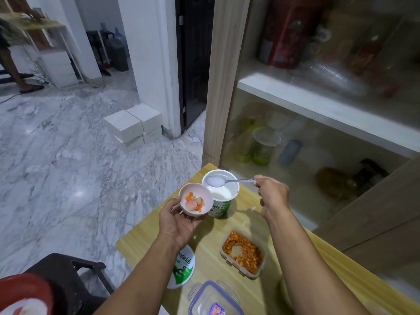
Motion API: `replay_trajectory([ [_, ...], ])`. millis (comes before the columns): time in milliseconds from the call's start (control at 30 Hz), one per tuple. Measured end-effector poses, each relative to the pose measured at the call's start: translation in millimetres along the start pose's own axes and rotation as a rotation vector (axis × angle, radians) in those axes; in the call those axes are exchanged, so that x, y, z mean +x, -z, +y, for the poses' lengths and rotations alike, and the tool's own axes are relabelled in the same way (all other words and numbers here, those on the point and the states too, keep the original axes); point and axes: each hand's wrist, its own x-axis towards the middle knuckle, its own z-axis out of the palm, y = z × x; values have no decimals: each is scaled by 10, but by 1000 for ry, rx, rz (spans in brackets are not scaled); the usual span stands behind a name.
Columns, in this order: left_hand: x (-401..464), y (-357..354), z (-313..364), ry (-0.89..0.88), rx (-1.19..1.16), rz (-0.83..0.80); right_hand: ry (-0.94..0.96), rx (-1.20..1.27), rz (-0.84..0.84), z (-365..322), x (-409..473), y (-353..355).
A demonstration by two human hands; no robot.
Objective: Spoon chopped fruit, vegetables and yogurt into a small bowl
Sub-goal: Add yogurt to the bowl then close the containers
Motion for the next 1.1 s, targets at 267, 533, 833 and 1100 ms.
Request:
replay_trajectory([
  [267, -26, 3, -42, 24, -24, -30, 586, -240, -285, -5, -377, -48],
  [533, -92, 187, 4, -17, -69, 0, 574, -201, -439, 468, -518, -282],
  [833, -217, 716, 208, -88, -75, 235, -142, 83, -657, 1055, -896, -770],
  [1100, -258, 1187, 297, -98, 167, 457, -340, -1, -674, 1404, -1022, -1089],
])
